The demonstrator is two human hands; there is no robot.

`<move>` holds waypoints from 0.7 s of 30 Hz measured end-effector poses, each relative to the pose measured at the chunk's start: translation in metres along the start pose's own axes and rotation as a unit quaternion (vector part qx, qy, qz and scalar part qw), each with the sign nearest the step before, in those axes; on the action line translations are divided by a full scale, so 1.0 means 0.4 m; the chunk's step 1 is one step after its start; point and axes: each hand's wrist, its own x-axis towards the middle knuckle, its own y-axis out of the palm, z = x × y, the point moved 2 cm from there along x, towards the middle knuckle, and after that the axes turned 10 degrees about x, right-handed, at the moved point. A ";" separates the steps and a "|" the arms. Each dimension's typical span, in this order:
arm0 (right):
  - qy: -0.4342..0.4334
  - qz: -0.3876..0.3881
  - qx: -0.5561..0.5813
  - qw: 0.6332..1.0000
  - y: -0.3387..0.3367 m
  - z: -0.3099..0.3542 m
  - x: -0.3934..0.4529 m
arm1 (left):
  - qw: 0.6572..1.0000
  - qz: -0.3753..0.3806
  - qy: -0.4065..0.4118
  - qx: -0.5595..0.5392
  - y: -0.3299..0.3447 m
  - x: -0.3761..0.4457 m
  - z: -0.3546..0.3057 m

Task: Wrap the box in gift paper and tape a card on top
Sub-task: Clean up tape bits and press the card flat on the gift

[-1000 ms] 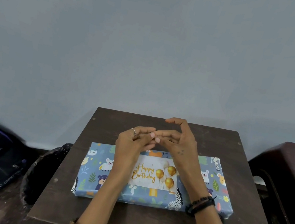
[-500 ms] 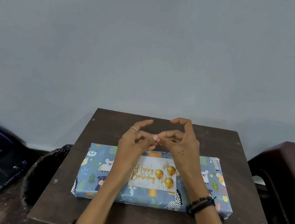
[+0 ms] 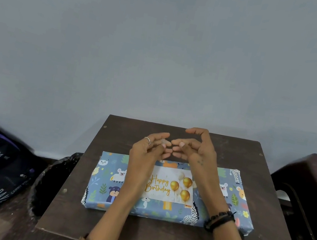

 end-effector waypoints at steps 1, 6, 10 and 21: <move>-0.004 0.000 -0.014 1.000 0.002 -0.001 0.000 | 1.000 -0.003 0.006 0.004 0.001 -0.001 -0.001; -0.023 -0.002 -0.065 0.998 0.016 0.000 -0.004 | 1.000 -0.022 0.020 -0.005 -0.003 -0.002 -0.002; -0.037 -0.012 -0.062 0.997 0.044 0.006 -0.010 | 0.999 -0.033 0.023 -0.009 -0.008 -0.001 -0.002; -0.053 -0.004 -0.049 0.997 0.179 0.020 -0.019 | 0.996 -0.092 -0.018 0.003 -0.068 -0.010 -0.034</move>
